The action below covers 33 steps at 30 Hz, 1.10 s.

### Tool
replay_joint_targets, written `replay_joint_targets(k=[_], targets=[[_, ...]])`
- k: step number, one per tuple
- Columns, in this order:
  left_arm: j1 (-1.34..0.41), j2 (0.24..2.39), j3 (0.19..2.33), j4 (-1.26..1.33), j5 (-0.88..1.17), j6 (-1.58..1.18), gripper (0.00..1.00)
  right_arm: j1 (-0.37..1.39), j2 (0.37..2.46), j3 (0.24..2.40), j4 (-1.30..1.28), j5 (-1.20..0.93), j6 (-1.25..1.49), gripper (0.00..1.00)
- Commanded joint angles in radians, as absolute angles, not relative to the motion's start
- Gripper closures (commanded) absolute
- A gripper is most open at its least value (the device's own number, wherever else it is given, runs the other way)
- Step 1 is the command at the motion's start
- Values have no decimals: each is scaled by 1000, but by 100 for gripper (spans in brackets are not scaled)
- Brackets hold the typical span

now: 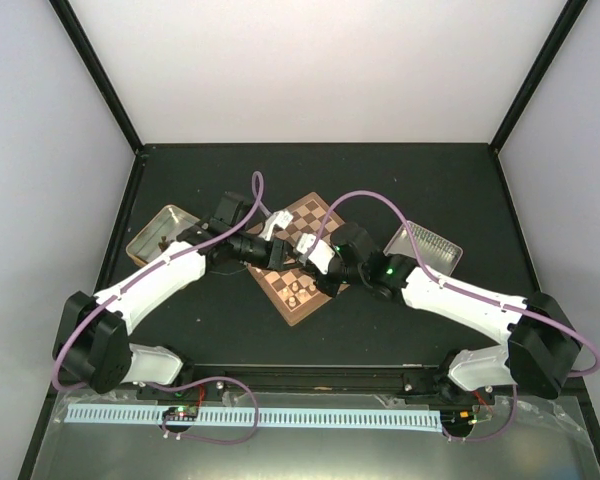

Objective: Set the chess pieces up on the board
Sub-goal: Place the chess piece on the chessboard.

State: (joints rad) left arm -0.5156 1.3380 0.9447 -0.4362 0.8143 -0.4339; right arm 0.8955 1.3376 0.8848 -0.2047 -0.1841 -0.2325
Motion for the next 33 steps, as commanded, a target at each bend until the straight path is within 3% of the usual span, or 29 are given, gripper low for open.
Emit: replay_joint_targets(k=[1,6,14,21,26,33], targets=[[-527,1357,942,-404,853,-443,79,910,1307,899,-93,-195,-237,85],[-525,1341,937,-409,853,-445,92,909,1295,894,-76,-161,-155,81],[-517,1239,923,-290,864,-551,93,798,1114,756,60,-327,85,50],[-512,1141,910,-26,905,-807,93,733,927,541,428,-411,569,39],[-513,1086,902,145,903,-939,92,697,941,521,668,-378,1031,36],[-514,1047,861,303,900,-1019,92,687,1043,571,890,-472,1395,45]])
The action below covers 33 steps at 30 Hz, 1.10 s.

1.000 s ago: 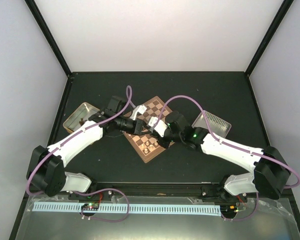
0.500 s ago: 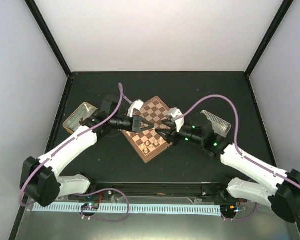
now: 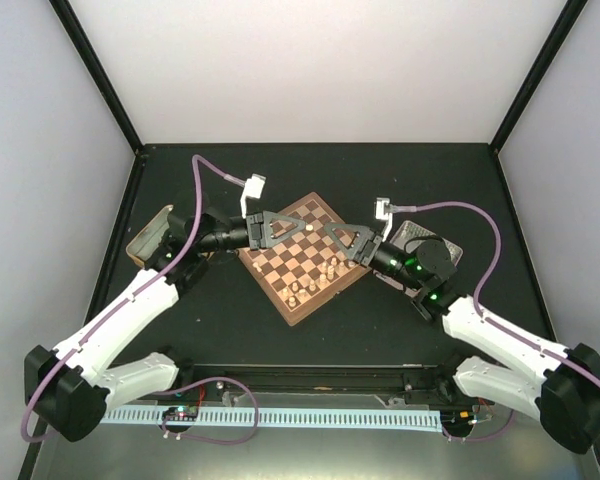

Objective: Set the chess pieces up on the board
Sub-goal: Place the chess piece on the chessboard.

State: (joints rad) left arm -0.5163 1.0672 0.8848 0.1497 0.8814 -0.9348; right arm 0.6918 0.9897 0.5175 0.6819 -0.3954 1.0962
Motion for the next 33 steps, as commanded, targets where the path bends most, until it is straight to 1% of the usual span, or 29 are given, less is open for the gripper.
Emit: replay_joint_targets(k=[1,5,10,15,18,23,25,26,29,33], targets=[[-515,1045,858,319,904,-1026,92,687,1065,588,906,-500,1425,46],[-517,1037,859,322,896,-1023,92,688,1124,635,981,-583,1490,53],[-516,1041,857,327,888,-1021,92,689,1147,667,945,-632,1497,62],[-517,1046,856,341,887,-1023,92,691,1154,674,907,-662,1480,63],[-516,1047,854,350,888,-1028,92,693,1151,686,834,-668,1440,63],[-516,1049,850,351,886,-1026,92,693,1157,697,828,-682,1425,63],[-517,1052,850,351,887,-1026,92,693,1160,696,839,-680,1427,68],[-517,1053,849,351,888,-1027,92,693,1160,697,844,-678,1427,72],[-516,1052,845,351,890,-1028,92,692,1162,699,859,-672,1425,79],[-517,1052,838,360,903,-1033,92,693,1157,695,865,-649,1416,82]])
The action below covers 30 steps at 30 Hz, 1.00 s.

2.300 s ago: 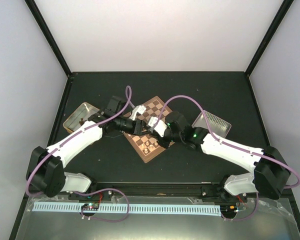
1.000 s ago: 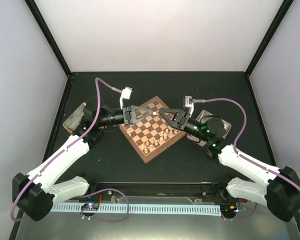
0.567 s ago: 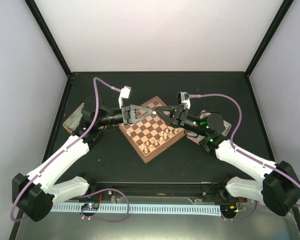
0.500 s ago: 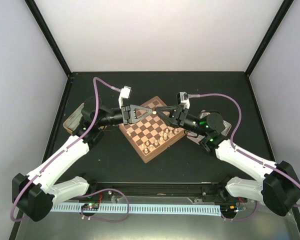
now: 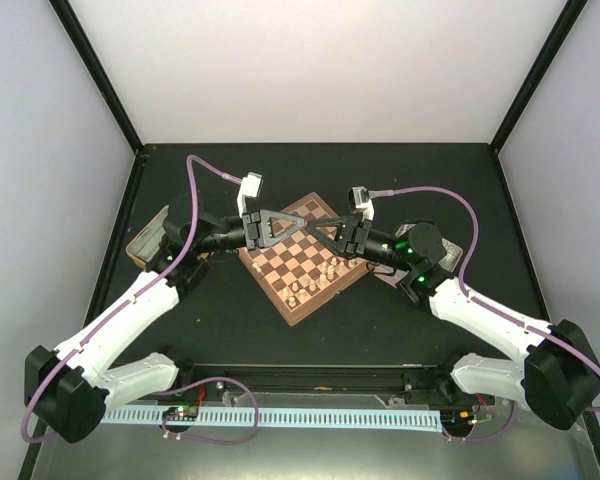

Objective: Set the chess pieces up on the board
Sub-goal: Place the chess piece on the chessboard.

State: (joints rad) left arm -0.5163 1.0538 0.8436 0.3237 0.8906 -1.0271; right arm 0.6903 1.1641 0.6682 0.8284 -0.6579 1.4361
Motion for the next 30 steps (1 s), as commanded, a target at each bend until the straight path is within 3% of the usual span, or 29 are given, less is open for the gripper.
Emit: replay_joint_targets(k=[1,7,14,18,23,30], targets=[[-516,1053,836,362,911,-1036,92,692,1155,697,867,-645,1413,82],[-516,1053,816,382,923,-1046,91,693,1167,718,854,-651,1405,79],[-515,1054,815,341,909,-1019,85,693,1105,731,693,-589,1250,96],[-512,1034,830,204,836,-926,66,693,1054,765,438,-511,1048,96],[-510,965,864,-112,536,-724,39,690,1038,846,9,-319,744,97],[-508,849,794,-313,117,-574,28,688,1207,1032,-464,-32,444,96]])
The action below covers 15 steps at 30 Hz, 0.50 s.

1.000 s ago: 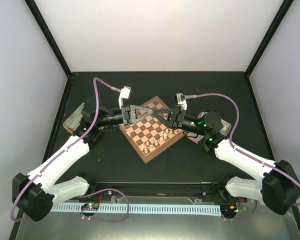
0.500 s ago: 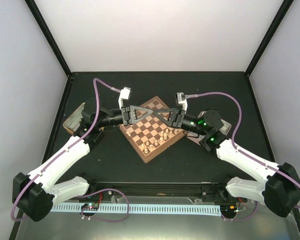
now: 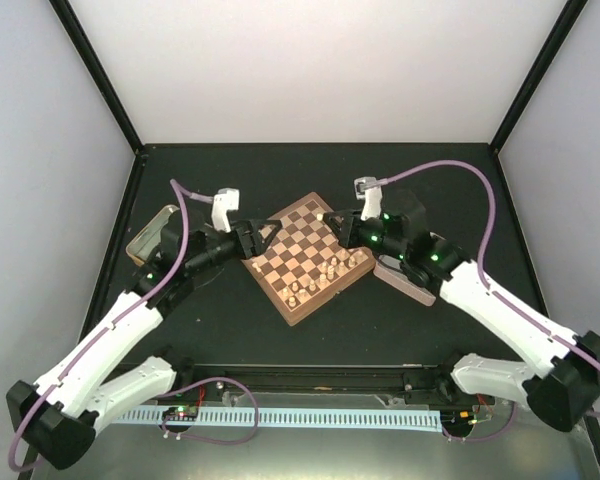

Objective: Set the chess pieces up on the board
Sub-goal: Place the chess piece on the chessboard.

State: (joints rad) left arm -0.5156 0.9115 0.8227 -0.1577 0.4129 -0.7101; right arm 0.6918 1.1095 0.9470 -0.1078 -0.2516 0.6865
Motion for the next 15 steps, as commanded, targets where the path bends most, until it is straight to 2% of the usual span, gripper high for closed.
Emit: replay_joint_targets(k=[1,7,15], targets=[[-508,832,775,-321,87,-560,27,688,1255,1069,-516,-1,414,96],[-506,774,714,-339,-1,-496,25,689,1521,1254,-705,126,330,96],[-502,778,686,-344,-33,-476,25,718,1732,1404,-760,86,284,97]])
